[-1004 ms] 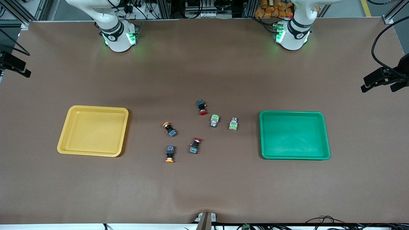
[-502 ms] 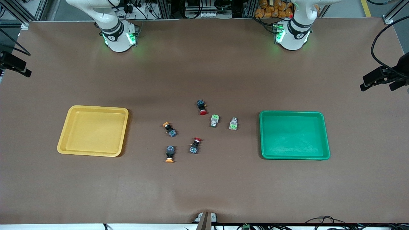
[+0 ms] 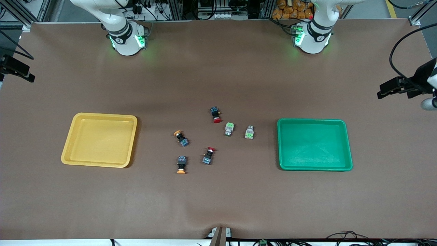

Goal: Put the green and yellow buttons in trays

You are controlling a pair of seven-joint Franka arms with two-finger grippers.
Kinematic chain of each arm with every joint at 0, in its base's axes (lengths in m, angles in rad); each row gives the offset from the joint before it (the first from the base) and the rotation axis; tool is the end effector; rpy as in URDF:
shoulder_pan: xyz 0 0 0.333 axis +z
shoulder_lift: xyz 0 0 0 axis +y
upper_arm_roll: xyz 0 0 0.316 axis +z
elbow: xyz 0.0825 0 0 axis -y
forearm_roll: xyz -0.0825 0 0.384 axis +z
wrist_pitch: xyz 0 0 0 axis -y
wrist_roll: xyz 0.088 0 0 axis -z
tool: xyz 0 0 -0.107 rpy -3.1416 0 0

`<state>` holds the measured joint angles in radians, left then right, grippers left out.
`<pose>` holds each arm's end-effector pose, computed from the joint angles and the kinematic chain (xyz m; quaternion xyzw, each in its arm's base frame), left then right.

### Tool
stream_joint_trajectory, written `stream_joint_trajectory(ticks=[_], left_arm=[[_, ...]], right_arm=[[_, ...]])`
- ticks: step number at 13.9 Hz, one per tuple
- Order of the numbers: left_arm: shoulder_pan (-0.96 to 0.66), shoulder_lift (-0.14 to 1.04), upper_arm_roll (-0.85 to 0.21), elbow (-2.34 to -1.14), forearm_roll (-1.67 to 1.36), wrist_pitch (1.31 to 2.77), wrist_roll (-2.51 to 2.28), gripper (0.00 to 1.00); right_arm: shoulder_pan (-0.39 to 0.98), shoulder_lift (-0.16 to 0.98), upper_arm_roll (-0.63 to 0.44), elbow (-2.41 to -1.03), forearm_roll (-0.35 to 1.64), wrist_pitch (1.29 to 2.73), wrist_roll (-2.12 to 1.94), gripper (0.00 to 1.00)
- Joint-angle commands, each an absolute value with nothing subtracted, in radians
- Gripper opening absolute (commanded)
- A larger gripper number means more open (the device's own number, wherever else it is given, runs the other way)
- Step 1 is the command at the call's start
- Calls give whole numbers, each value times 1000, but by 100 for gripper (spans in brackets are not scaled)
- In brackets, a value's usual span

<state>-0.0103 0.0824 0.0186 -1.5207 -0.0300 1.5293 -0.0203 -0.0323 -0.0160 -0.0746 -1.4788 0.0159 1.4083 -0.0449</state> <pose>0.5746 0.0010 0.5980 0.9991 0.0142 -0.0370 0.0140 0.5295 -0.0553 0.6620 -0.9991 0.0299 0.0265 0.0105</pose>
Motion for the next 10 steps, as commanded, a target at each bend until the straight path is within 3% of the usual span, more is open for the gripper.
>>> stream_joint_trajectory(ticks=[1, 10], left_arm=[[-29, 139, 15, -1502, -9, 1520, -44, 100], [-173, 339, 11, -1499, -9, 1758, -193, 100]], right_arm=[[-32, -14, -72, -1473, 12, 1399, -49, 100], [-23, -2, -72, -1473, 14, 1401, -48, 100]])
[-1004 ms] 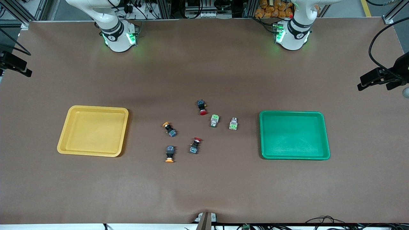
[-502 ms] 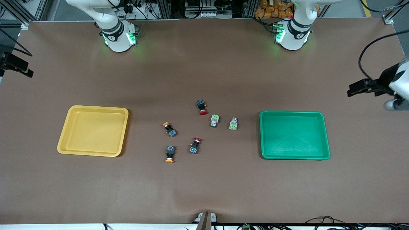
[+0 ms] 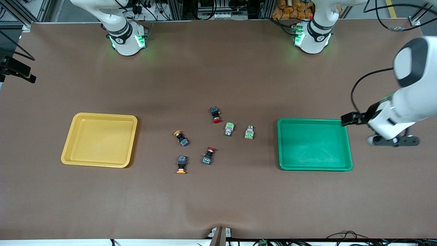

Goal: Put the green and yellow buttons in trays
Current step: 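Move the left gripper to a green button while the right gripper approaches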

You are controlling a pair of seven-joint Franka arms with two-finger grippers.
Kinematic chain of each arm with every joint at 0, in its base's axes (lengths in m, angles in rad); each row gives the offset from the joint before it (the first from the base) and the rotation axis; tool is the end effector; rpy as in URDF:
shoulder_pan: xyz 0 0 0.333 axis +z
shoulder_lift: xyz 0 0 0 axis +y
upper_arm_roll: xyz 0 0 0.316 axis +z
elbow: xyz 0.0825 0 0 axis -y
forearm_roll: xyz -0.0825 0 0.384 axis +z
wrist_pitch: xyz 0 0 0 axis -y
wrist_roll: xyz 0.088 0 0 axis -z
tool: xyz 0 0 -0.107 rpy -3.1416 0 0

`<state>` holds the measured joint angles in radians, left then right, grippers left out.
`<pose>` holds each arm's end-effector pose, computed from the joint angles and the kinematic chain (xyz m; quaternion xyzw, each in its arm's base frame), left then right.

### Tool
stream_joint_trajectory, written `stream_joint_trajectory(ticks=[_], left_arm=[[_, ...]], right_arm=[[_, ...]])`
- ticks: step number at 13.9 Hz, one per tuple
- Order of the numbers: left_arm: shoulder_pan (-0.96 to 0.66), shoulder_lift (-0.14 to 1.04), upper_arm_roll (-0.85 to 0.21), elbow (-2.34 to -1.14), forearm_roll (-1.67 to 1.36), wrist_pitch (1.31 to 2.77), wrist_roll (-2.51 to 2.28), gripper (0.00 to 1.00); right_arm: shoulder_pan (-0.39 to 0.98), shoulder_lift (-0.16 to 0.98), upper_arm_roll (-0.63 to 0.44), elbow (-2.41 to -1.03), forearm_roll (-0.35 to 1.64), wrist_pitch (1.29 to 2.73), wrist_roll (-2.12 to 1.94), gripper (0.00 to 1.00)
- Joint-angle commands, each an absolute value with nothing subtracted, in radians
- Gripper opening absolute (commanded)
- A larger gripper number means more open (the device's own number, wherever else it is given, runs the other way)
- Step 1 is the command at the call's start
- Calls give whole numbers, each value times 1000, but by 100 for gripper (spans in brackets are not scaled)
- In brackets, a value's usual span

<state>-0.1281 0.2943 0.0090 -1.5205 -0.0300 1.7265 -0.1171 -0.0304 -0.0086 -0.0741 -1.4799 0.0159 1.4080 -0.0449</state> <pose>0.6365 -0.0796 0.4845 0.9989 0.0018 -0.0454 0.0081 0.5320 -0.0541 0.6576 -0.9991 0.0287 0.0310 0.0105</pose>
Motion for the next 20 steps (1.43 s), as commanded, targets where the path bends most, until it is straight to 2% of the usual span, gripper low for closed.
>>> stream_joint_trajectory(ticks=[1, 8, 12, 18, 20], left_arm=[[-199, 354, 12, -1499, -11, 1784, -231, 100], [-331, 524, 5, -1494, -21, 2047, -432, 100], [-406, 636, 5, -1430, -23, 2169, -564, 100], [-495, 693, 5, -1434, -14, 2296, -658, 100], [-517, 683, 6, -1491, -8, 2295, -650, 100]], right_arm=[[-23, 2, -72, -1471, 14, 1401, -49, 100], [-18, 26, -72, -1471, 14, 1411, -48, 100], [-3, 55, -72, -1471, 12, 1425, -48, 100], [40, 109, -71, -1471, 0, 1459, -46, 100], [77, 146, -71, -1471, -8, 1469, -43, 100]])
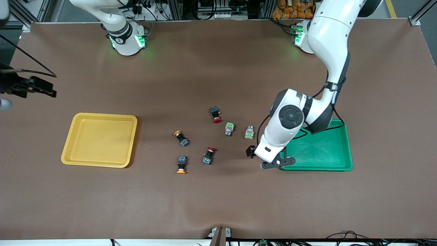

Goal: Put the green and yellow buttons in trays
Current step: 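Move the left gripper to a green button while the right gripper approaches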

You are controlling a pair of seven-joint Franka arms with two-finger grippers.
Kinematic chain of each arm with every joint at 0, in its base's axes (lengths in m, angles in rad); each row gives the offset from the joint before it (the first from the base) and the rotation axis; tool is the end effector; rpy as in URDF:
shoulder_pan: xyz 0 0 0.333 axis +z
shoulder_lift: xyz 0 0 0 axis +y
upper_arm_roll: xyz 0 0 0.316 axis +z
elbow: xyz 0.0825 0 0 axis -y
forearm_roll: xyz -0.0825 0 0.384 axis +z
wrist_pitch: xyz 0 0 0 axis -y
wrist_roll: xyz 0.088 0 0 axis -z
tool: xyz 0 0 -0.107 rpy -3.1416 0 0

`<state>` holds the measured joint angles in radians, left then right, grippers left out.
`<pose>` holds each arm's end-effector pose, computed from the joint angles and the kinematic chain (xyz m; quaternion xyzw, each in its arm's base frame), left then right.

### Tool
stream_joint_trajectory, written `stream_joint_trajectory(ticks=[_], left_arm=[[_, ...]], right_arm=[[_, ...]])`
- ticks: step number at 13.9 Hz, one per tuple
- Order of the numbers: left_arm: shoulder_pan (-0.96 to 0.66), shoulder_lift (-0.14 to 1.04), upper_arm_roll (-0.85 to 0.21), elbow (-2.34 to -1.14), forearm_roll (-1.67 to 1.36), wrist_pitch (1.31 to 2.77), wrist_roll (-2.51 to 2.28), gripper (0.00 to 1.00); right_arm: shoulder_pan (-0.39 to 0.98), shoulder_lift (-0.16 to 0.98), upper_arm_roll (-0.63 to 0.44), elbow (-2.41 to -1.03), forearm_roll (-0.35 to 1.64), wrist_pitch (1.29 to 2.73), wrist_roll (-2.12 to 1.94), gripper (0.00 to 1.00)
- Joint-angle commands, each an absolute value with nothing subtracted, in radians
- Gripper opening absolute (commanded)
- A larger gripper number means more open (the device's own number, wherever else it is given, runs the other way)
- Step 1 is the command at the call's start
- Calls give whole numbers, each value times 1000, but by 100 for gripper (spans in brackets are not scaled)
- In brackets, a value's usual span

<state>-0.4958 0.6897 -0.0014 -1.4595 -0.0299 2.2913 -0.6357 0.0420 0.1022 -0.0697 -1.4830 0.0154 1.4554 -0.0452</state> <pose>0.6446 -0.3503 0.2900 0.9943 0.0782 0.0533 0.0485 0.5727 -0.0120 0.5985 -0.9979 -0.0091 0.0645 0.0065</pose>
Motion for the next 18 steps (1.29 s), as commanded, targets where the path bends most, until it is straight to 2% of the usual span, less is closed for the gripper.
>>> stream_joint_trajectory(ticks=[1, 5, 8, 10, 15, 16, 18], left_arm=[[-544, 674, 9, -1524, 6, 2295, -635, 100], [-568, 640, -5, -1640, 152, 2305, -560, 100], [-575, 638, -18, -1722, 150, 2436, -558, 100], [-575, 635, -18, -1765, 150, 2500, -558, 100], [-575, 635, -54, -1782, 150, 2531, -558, 100], [-577, 635, -58, -1787, 150, 2531, -558, 94], [-574, 637, -60, -1796, 152, 2531, -555, 89]], right_arm=[[81, 162, -71, -1471, -5, 1492, -40, 100], [83, 172, -71, -1473, 8, 1540, -38, 100], [80, 196, -71, -1471, -3, 1552, -37, 100], [74, 228, -71, -1471, 14, 1629, -37, 100], [143, 354, -69, -1471, 78, 1669, -49, 100], [164, 371, -69, -1471, 78, 1669, -49, 100], [211, 428, -69, -1471, 77, 1670, -48, 100]])
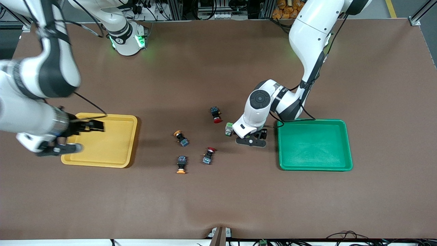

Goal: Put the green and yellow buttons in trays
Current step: 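Grasp green button with the left gripper while the right gripper grasps yellow button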

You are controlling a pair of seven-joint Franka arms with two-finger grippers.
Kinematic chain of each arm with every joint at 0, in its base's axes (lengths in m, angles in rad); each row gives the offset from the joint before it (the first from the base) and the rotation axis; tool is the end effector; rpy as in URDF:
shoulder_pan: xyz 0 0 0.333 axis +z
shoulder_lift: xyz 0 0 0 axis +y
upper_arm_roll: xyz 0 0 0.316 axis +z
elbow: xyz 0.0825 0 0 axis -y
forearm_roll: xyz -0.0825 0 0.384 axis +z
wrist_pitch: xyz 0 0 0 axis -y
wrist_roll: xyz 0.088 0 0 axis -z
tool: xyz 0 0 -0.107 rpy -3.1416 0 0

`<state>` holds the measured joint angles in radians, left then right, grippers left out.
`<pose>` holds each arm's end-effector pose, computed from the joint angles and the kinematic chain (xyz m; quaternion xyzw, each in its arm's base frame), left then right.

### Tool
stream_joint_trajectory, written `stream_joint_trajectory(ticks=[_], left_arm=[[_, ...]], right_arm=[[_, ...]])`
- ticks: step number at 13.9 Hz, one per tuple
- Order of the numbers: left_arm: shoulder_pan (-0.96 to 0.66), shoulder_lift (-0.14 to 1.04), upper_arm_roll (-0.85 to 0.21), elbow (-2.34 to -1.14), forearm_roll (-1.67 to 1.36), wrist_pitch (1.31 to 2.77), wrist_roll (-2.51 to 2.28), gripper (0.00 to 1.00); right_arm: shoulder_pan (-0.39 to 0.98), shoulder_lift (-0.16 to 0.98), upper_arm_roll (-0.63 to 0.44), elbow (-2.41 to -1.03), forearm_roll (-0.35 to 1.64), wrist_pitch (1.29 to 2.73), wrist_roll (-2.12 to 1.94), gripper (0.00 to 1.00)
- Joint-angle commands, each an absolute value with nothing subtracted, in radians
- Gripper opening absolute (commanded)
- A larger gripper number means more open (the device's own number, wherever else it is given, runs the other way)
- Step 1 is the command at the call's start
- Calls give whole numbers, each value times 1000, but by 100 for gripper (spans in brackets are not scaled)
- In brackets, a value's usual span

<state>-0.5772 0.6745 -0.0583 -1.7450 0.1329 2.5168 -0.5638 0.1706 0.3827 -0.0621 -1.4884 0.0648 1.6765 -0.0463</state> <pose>0.5452 -0.3990 0.1973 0.9952 -0.0804 0.0544 0.0086 0.6463 0.0821 0.4390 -0.9925 -0.0715 0.0973 0.0170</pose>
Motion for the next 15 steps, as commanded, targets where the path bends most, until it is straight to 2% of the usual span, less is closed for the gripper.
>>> stream_joint_trajectory(ticks=[1, 2, 3, 4, 6, 7, 9, 13, 15], left_arm=[[-574, 638, -60, -1805, 152, 2531, -555, 87], [-575, 640, -60, -1810, 152, 2534, -555, 84], [-574, 640, -60, -1816, 152, 2540, -555, 75], [-572, 640, -60, -1818, 152, 2543, -555, 63], [-572, 637, -60, -1815, 152, 2546, -554, 16], [-568, 634, -61, -1813, 152, 2545, -558, 0], [-554, 606, -63, -1813, 150, 2533, -560, 0], [-517, 549, -54, -1779, 143, 2399, -558, 0], [-442, 535, -55, -1776, 149, 2387, -557, 0]], right_arm=[[234, 477, -68, -1468, 77, 1696, -48, 100], [262, 506, -69, -1467, 77, 1754, -48, 100], [277, 515, -69, -1468, 78, 1811, -48, 100], [290, 541, -69, -1468, 78, 1851, -48, 100], [313, 615, -48, -1463, 74, 1890, -48, 100], [331, 635, -48, -1456, 71, 1954, -41, 100], [342, 659, -46, -1454, 78, 2133, -32, 100], [388, 759, -46, -1428, 218, 2267, 245, 100], [428, 775, -46, -1424, 219, 2275, 319, 100]])
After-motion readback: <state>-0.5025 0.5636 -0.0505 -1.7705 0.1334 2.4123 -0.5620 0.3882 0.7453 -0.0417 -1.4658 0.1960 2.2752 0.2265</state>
